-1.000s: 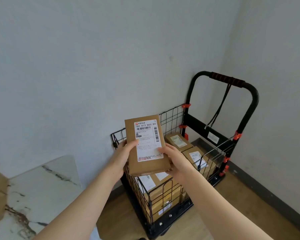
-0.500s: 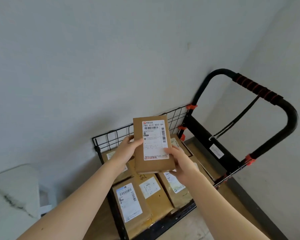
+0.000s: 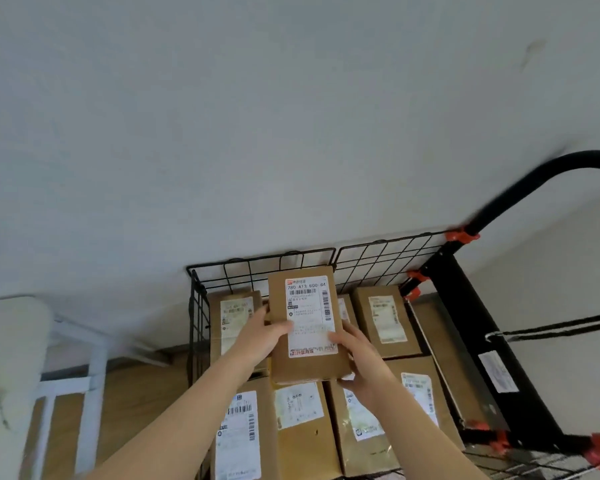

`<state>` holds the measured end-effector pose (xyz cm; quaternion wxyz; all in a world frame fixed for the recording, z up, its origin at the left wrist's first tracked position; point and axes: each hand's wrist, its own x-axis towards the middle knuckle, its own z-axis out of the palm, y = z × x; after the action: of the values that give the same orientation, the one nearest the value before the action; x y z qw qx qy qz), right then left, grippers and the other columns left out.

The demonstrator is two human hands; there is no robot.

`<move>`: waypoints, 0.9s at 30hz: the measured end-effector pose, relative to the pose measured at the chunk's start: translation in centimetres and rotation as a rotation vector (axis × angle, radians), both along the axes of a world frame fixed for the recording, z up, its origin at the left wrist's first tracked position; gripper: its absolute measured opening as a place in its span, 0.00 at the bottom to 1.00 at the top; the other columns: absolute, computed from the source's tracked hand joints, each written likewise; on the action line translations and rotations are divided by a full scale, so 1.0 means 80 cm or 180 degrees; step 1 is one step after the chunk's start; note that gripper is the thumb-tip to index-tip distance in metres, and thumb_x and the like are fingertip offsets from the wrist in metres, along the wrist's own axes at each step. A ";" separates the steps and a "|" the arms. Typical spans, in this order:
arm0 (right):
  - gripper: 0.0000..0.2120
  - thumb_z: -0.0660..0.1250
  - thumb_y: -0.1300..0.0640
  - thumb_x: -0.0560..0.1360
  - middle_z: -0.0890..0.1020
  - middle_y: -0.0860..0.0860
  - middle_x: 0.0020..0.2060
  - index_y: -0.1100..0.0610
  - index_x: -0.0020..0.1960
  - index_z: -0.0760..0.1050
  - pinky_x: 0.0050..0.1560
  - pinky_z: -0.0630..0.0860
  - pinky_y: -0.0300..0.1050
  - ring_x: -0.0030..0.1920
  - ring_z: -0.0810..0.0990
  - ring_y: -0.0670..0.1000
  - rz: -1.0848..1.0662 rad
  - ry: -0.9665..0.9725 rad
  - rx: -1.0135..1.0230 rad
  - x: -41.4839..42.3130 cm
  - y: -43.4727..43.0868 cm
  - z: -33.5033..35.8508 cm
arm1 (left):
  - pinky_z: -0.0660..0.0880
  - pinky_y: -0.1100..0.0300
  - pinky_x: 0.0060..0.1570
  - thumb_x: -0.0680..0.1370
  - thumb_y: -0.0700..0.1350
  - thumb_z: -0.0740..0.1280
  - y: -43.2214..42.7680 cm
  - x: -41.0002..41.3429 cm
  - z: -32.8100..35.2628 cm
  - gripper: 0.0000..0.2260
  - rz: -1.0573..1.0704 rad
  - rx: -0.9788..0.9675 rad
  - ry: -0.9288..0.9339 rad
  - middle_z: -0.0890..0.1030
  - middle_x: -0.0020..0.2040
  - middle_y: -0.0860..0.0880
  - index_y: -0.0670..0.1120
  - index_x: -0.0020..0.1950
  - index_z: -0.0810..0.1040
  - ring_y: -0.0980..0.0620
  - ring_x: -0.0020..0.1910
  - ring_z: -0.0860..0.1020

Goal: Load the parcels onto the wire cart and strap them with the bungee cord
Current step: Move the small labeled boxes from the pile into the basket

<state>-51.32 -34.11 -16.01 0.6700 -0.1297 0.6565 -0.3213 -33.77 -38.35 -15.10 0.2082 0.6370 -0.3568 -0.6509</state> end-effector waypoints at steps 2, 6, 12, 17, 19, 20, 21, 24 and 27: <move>0.24 0.69 0.59 0.73 0.79 0.53 0.57 0.45 0.66 0.70 0.43 0.76 0.49 0.56 0.77 0.54 0.0120 -0.0082 0.0128 -0.009 -0.013 -0.022 | 0.73 0.58 0.50 0.77 0.43 0.67 -0.007 -0.008 -0.025 0.20 0.0017 0.0126 -0.0104 0.78 0.55 0.52 0.49 0.68 0.68 0.53 0.52 0.78; 0.25 0.65 0.64 0.75 0.79 0.53 0.56 0.44 0.66 0.69 0.42 0.76 0.48 0.56 0.76 0.53 0.0361 -0.0155 0.0340 -0.019 -0.035 -0.071 | 0.73 0.59 0.52 0.77 0.41 0.66 -0.017 -0.018 -0.066 0.20 -0.0036 0.0276 -0.0393 0.77 0.58 0.53 0.49 0.68 0.67 0.52 0.54 0.76; 0.29 0.61 0.70 0.74 0.77 0.47 0.57 0.44 0.68 0.66 0.47 0.75 0.44 0.56 0.75 0.50 0.0746 -0.0015 0.0294 -0.015 -0.055 -0.132 | 0.71 0.57 0.60 0.77 0.42 0.66 -0.025 -0.017 -0.113 0.28 -0.0487 0.0317 -0.1255 0.72 0.68 0.49 0.46 0.75 0.60 0.48 0.64 0.72; 0.34 0.60 0.72 0.69 0.76 0.47 0.60 0.44 0.68 0.68 0.65 0.72 0.54 0.63 0.73 0.53 0.0991 0.0236 0.0177 -0.014 -0.066 -0.160 | 0.76 0.55 0.56 0.76 0.41 0.65 -0.034 -0.024 -0.129 0.33 -0.0751 0.0325 -0.1442 0.68 0.71 0.48 0.49 0.77 0.52 0.46 0.61 0.75; 0.32 0.59 0.74 0.70 0.77 0.47 0.57 0.41 0.61 0.70 0.65 0.73 0.54 0.62 0.73 0.53 0.1063 0.0249 0.0185 -0.014 -0.068 -0.158 | 0.76 0.57 0.53 0.77 0.41 0.65 -0.033 -0.027 -0.131 0.31 -0.0998 0.0236 -0.1588 0.70 0.68 0.46 0.48 0.77 0.54 0.46 0.59 0.76; 0.32 0.59 0.74 0.70 0.77 0.48 0.58 0.40 0.60 0.69 0.65 0.73 0.53 0.62 0.73 0.53 0.1107 0.0248 0.0200 -0.015 -0.068 -0.157 | 0.76 0.58 0.53 0.77 0.41 0.64 -0.033 -0.028 -0.132 0.31 -0.1103 0.0182 -0.1679 0.70 0.68 0.46 0.48 0.76 0.54 0.47 0.59 0.75; 0.32 0.59 0.73 0.70 0.76 0.49 0.59 0.40 0.62 0.69 0.65 0.73 0.53 0.63 0.73 0.53 0.1145 0.0260 0.0220 -0.015 -0.069 -0.157 | 0.75 0.59 0.54 0.77 0.41 0.64 -0.032 -0.029 -0.132 0.32 -0.1167 0.0167 -0.1752 0.68 0.69 0.45 0.48 0.77 0.53 0.47 0.60 0.74; 0.35 0.61 0.71 0.70 0.74 0.51 0.64 0.47 0.73 0.63 0.66 0.72 0.54 0.65 0.72 0.55 0.1283 0.0333 0.0288 -0.017 -0.070 -0.158 | 0.75 0.58 0.56 0.77 0.42 0.65 -0.033 -0.028 -0.131 0.35 -0.1215 0.0177 -0.1778 0.63 0.73 0.45 0.49 0.78 0.49 0.48 0.63 0.72; 0.33 0.62 0.69 0.73 0.72 0.54 0.65 0.50 0.75 0.60 0.67 0.69 0.51 0.65 0.71 0.55 0.1321 0.0401 0.0395 -0.021 -0.071 -0.149 | 0.75 0.57 0.55 0.77 0.44 0.65 -0.036 -0.023 -0.123 0.34 -0.1173 0.0182 -0.1814 0.63 0.73 0.44 0.50 0.77 0.50 0.46 0.60 0.75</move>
<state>-53.02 -39.78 -27.93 0.6861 -0.2404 0.6748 -0.1268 -35.60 -41.20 -24.93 -0.0390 0.7237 -0.4914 -0.4830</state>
